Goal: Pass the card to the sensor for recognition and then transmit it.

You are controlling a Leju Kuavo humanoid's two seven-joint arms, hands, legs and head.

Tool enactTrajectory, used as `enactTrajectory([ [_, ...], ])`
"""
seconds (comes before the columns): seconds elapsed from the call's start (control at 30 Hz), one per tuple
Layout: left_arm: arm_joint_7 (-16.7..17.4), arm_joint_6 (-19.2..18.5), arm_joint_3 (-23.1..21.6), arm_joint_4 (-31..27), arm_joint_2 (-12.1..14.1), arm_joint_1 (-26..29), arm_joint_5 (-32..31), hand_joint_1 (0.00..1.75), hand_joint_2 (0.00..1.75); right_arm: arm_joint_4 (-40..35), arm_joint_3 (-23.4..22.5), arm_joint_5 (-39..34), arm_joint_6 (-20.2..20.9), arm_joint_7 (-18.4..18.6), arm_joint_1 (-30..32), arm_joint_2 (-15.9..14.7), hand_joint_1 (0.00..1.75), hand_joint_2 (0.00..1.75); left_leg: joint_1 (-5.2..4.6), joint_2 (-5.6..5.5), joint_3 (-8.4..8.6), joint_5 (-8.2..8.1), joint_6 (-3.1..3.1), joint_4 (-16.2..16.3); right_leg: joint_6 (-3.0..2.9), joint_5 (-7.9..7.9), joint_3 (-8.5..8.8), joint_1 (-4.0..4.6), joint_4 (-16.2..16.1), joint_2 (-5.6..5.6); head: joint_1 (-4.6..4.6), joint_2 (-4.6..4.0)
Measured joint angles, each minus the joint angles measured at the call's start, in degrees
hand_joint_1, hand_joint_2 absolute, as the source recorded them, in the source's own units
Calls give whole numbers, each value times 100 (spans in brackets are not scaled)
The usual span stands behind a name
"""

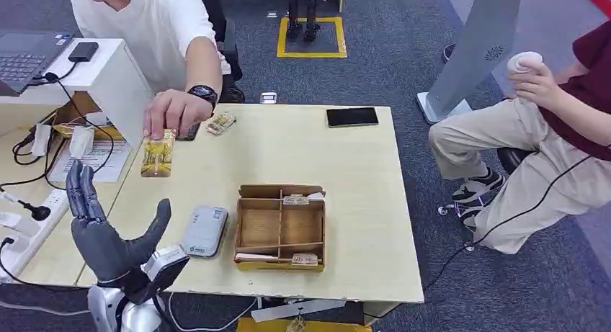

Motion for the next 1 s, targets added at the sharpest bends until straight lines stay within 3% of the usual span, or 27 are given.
enactTrajectory([
  [0.1,44,0,266,94,0,-241,-513,0,175,114,0,68,0,-50,-13,-24,0,175,0,0,1,0,-1,0,-1,0,0,0,0,2,0,0],
  [0.33,79,2,448,232,-2,-425,-591,0,175,238,0,74,0,-57,-31,-44,0,175,0,0,-1,-1,-1,0,-1,-2,-3,0,0,3,-2,0],
  [0.47,306,2,563,275,-11,-746,-1674,0,175,323,37,256,0,-124,-27,-66,0,175,0,-3,-6,1,1,1,-1,-1,-6,0,0,-5,0,0],
  [0.53,466,2,588,391,-48,-1089,-1772,0,175,374,107,306,0,-124,-30,-79,0,175,0,-3,-5,4,1,1,-1,1,-3,0,0,-4,2,0],
  [0.57,535,2,592,430,-70,-1216,-1752,162,175,389,129,319,0,-124,-30,-81,0,175,0,0,-2,4,0,0,-8,6,-3,0,0,-2,0,0],
  [0.6,573,2,592,446,-90,-1297,-1717,175,175,393,138,334,0,-122,-28,-81,0,175,0,6,-1,4,0,1,-8,7,-3,0,0,5,-2,0],
  [0.77,540,2,588,540,-129,-1427,-1306,175,175,411,245,420,26,-109,7,-94,0,175,0,16,1,4,0,1,-8,7,-10,0,0,19,2,0],
  [1.0,522,2,539,544,-131,-1451,-1208,175,175,483,374,448,114,-22,43,-221,0,175,0,19,-3,0,-4,1,-8,5,-17,0,0,28,0,0],
])
